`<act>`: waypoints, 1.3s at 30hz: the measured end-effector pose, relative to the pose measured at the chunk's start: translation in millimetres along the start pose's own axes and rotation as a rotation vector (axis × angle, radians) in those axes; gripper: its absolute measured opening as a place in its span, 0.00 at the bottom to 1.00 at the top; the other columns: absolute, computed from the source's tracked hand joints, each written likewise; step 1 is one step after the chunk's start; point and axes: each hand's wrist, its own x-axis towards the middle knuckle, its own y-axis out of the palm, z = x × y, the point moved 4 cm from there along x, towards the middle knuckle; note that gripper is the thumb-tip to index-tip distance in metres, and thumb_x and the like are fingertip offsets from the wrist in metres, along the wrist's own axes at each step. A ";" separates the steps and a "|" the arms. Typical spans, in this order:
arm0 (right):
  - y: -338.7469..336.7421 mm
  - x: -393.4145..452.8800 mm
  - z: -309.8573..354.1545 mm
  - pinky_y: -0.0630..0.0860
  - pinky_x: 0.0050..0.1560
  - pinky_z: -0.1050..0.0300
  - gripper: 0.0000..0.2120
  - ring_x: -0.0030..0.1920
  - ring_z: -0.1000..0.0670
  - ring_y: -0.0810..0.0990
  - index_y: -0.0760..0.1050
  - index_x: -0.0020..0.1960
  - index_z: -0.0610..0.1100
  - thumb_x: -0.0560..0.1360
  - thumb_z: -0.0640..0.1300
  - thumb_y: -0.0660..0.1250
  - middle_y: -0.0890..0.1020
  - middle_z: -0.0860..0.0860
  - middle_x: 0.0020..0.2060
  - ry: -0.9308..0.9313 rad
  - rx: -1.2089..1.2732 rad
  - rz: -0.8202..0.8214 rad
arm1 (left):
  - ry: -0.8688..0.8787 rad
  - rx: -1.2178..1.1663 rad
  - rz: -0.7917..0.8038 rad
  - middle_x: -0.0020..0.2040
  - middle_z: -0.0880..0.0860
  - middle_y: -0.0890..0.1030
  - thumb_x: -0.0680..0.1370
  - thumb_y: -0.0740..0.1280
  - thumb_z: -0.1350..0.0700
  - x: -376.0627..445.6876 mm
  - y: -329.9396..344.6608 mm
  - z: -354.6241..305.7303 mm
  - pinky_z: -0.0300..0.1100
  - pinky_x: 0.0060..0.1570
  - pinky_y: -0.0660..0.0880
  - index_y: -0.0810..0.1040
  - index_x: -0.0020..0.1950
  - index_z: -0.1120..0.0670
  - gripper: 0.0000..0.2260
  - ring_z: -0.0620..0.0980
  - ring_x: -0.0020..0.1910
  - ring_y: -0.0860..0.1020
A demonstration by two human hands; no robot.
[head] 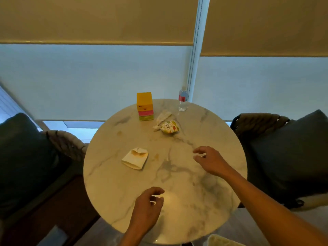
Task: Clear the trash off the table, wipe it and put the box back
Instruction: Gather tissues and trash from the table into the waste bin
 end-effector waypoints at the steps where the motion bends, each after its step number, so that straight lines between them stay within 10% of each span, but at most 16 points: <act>1: 4.1 8.2 3.7 0.73 0.55 0.57 0.13 0.51 0.53 0.75 0.78 0.60 0.47 0.76 0.47 0.67 0.77 0.48 0.59 -0.007 -0.020 0.020 | -0.003 0.007 -0.004 0.47 0.44 0.82 0.74 0.69 0.62 5.8 -6.5 3.1 0.30 0.40 0.74 0.80 0.46 0.45 0.11 0.36 0.41 0.78; 18: 66.3 216.6 -4.6 0.70 0.63 0.51 0.31 0.65 0.42 0.72 0.63 0.73 0.43 0.74 0.52 0.68 0.71 0.42 0.68 0.268 0.150 0.044 | -0.020 0.130 -0.090 0.49 0.41 0.79 0.75 0.68 0.61 173.8 -53.0 -7.0 0.26 0.41 0.72 0.79 0.48 0.43 0.11 0.36 0.43 0.78; 30: 82.1 270.6 -40.3 0.76 0.47 0.52 0.09 0.44 0.47 0.78 0.79 0.50 0.41 0.72 0.44 0.71 0.80 0.46 0.44 0.290 0.314 -0.022 | 0.013 0.509 0.034 0.60 0.54 0.76 0.76 0.66 0.59 345.3 -11.5 -20.8 0.43 0.54 0.73 0.71 0.69 0.48 0.21 0.50 0.52 0.76; 39: 43.1 238.4 -81.0 0.77 0.47 0.45 0.03 0.46 0.42 0.78 0.78 0.42 0.48 0.73 0.44 0.71 0.81 0.41 0.45 0.293 0.374 -0.025 | 0.110 0.861 0.263 0.58 0.54 0.72 0.75 0.69 0.51 409.8 1.3 -2.7 0.49 0.51 0.74 0.74 0.66 0.43 0.19 0.54 0.56 0.74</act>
